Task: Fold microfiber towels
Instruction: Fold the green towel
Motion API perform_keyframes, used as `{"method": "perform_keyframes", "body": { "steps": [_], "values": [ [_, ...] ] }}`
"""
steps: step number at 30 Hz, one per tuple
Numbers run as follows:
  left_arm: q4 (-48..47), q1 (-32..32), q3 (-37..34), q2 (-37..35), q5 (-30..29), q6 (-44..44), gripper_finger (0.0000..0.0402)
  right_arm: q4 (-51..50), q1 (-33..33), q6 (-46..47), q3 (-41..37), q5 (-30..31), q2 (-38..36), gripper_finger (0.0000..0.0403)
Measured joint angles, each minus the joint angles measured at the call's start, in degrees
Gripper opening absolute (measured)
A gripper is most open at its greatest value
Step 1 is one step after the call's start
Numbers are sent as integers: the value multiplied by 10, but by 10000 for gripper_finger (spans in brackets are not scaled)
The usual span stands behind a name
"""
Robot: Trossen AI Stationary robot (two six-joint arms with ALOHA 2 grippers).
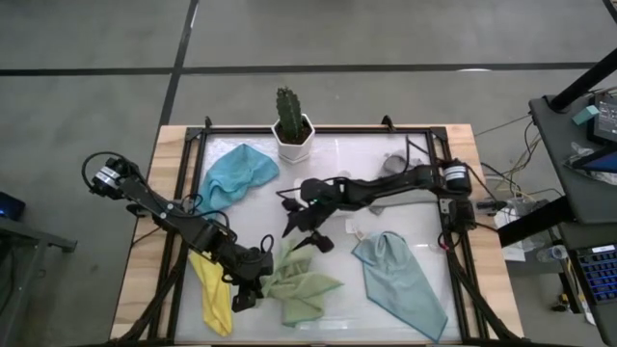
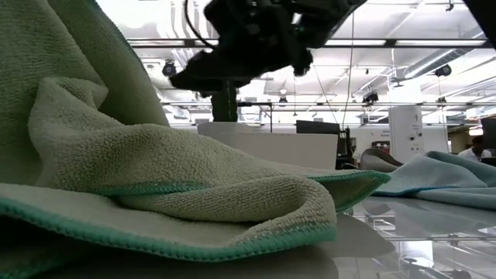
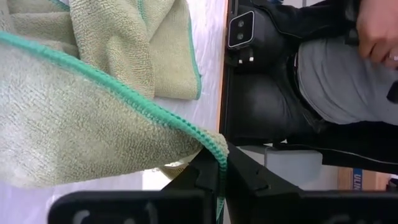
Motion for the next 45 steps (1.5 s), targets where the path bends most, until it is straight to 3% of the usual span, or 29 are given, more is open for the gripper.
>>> {"method": "perform_keyframes", "body": {
  "steps": [10, 18, 24, 33, 39, 45],
  "values": [
    [0, 0, 0, -3, 0, 0, 0, 3, 10, -8, 93, -102, 99, 221],
    [2, -1, 0, -14, 4, 0, 0, -1, 22, -37, 107, -107, 131, 202],
    [1, -5, 0, -32, 5, 0, 0, -48, 21, -85, 107, -84, 128, 154],
    [-1, -10, 1, -38, 7, -2, 0, -94, 15, -123, 106, -82, 118, 20],
    [-44, -12, 1, -48, 12, -30, 0, -174, -1, -134, 106, -70, 75, 13],
    [-122, 4, 10, -81, -7, -26, 0, -258, 2, -140, 106, 20, -4, 13]
  ]
}}
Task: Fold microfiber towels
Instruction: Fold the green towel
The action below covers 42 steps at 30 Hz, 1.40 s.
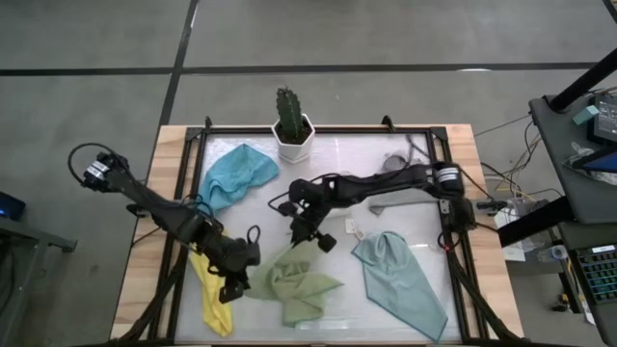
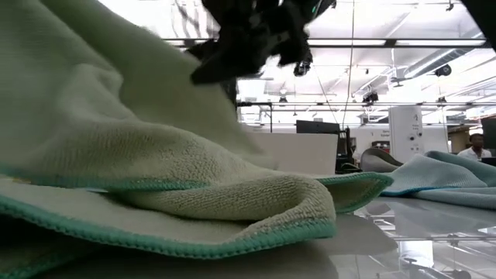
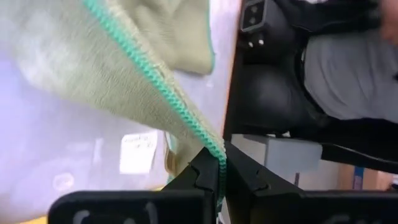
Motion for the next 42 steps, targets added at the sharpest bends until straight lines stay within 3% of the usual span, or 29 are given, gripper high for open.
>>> {"method": "perform_keyframes", "body": {
  "steps": [4, 13, 18, 25, 31, 37, 42],
  "values": [
    [-63, 8, 23, -30, -40, 15, 0, -61, 5, 0, 0, 49, -61, 13],
    [-146, 12, 135, -70, -218, 158, 0, -134, 11, 58, 0, 162, -194, 12],
    [-146, 30, 188, -71, -230, 252, 0, -155, 12, 90, 0, 195, -253, 12],
    [-213, 61, 247, -71, -235, 299, 0, -197, 17, 118, 35, 238, -303, 12],
    [-221, 84, 284, -72, -246, 330, 0, -298, 18, 116, 110, 240, -304, 12],
    [-243, 91, 333, -74, -293, 342, 0, -392, 18, 113, 170, 198, -283, 12],
    [-244, 103, 354, -80, -304, 368, 0, -410, 18, 110, 222, 236, -273, 12]
  ]
}}
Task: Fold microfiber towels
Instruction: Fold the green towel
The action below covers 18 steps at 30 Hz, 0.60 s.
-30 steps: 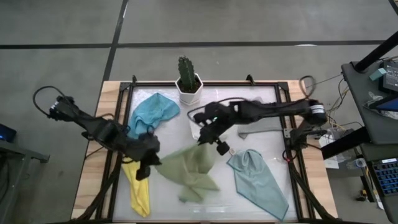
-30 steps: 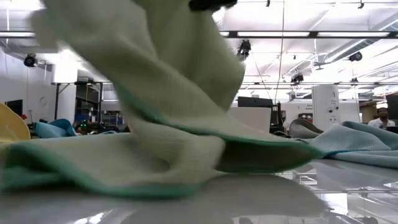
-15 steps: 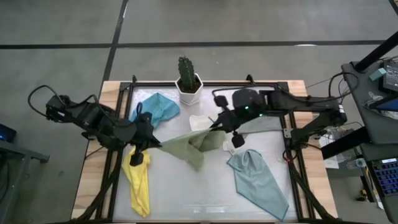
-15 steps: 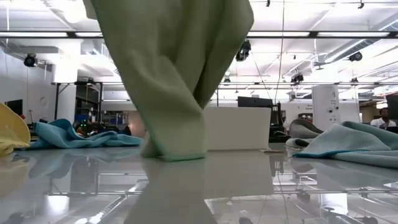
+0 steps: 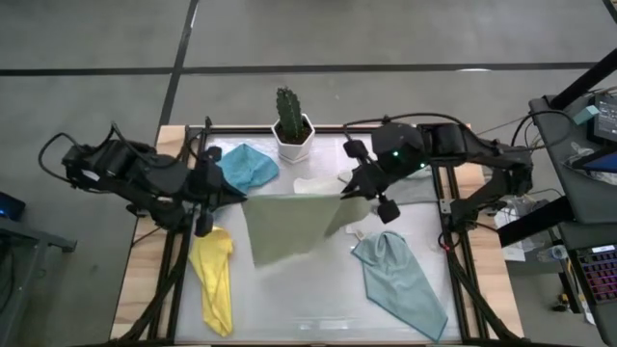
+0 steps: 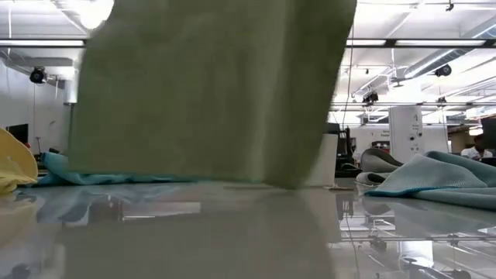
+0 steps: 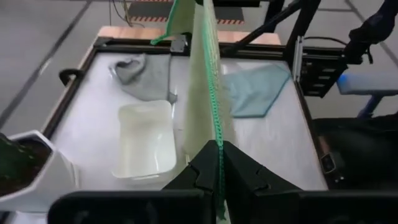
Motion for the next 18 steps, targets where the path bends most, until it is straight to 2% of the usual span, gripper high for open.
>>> {"method": "perform_keyframes", "body": {
  "steps": [2, 10, 13, 18],
  "values": [
    [-10, 7, 0, -1, -1, 7, 0, -4, 0, -6, 16, 32, 4, 12],
    [-51, 25, 0, -1, -43, 35, 0, -17, -1, 1, 22, 38, 5, 12],
    [-47, 24, 0, 0, -16, 46, 0, -30, 3, 23, 22, 26, 7, 12],
    [-52, 9, 0, 24, 57, 21, 0, -43, 18, 70, 9, -54, 8, 12]
  ]
}}
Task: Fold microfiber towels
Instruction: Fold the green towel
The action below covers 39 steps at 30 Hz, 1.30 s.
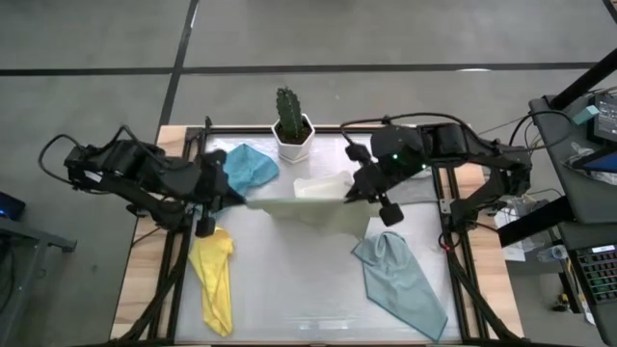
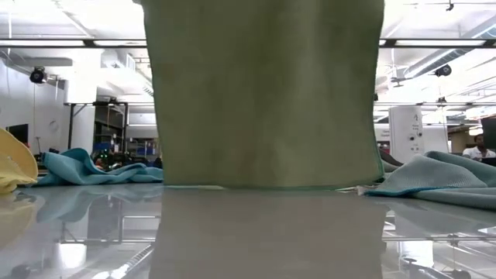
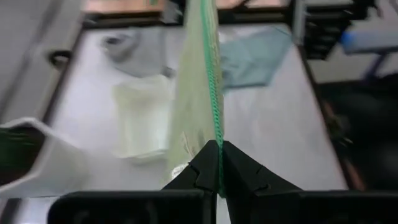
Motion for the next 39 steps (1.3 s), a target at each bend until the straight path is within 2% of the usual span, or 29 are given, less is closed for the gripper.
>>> {"method": "perform_keyframes", "body": {
  "steps": [4, 11, 19, 26, 32, 39],
  "values": [
    [-28, -27, 0, 29, 21, -16, 0, 23, 30, 43, -42, -10, 0, 12],
    [-61, -77, 0, 85, 30, -89, 0, 112, 91, 109, -167, -13, 0, 12],
    [-60, -119, 0, 168, 110, -154, 0, 274, 152, 213, -305, -15, 0, 12],
    [-27, -140, -1, 239, 184, -168, 0, 391, 189, 285, -390, -31, 0, 12],
    [12, -141, -1, 294, 211, -134, 0, 470, 194, 343, -470, -35, 3, 12],
    [19, -121, -14, 351, 215, -103, 0, 553, 158, 417, -561, -33, 21, 12]
  ]
}}
